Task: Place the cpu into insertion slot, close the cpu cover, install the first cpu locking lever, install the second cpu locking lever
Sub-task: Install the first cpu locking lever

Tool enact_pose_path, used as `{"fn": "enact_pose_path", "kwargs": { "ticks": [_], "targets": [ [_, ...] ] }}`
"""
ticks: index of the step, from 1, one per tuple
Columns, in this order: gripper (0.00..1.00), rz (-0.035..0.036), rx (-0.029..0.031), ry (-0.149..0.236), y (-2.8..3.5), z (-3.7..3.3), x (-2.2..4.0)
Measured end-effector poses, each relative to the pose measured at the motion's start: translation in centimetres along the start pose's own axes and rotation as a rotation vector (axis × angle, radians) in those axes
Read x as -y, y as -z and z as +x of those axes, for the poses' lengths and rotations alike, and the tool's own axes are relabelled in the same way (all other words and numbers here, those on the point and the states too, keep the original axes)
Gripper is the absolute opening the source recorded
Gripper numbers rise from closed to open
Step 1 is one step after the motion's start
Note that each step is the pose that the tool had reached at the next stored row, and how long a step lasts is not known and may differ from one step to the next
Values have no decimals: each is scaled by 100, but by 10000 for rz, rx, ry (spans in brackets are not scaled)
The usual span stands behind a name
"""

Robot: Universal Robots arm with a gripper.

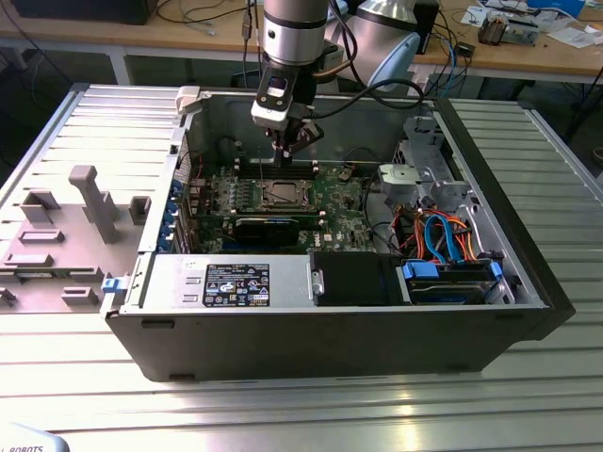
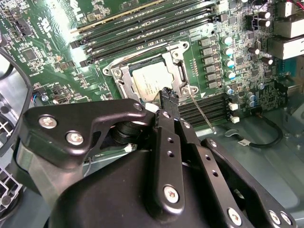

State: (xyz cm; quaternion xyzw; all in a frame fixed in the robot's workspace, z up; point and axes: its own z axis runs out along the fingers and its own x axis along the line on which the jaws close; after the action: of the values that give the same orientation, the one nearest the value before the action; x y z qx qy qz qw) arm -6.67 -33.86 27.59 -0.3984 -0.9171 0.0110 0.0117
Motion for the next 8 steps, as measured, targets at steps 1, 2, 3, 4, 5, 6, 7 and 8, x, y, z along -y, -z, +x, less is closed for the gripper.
{"fn": "enact_pose_path", "kwargs": {
  "ticks": [1,2,3,4,5,6,7,8],
  "targets": [
    [11,0,0,10,0,0,0],
    [11,0,0,15,0,0,0],
    [11,0,1,21,0,0,0],
    [11,1,1,28,0,0,0],
    [11,0,1,33,0,0,0],
    [11,1,1,41,0,0,0],
    [11,1,1,47,0,0,0],
    [11,1,1,56,0,0,0]
  ]
}}
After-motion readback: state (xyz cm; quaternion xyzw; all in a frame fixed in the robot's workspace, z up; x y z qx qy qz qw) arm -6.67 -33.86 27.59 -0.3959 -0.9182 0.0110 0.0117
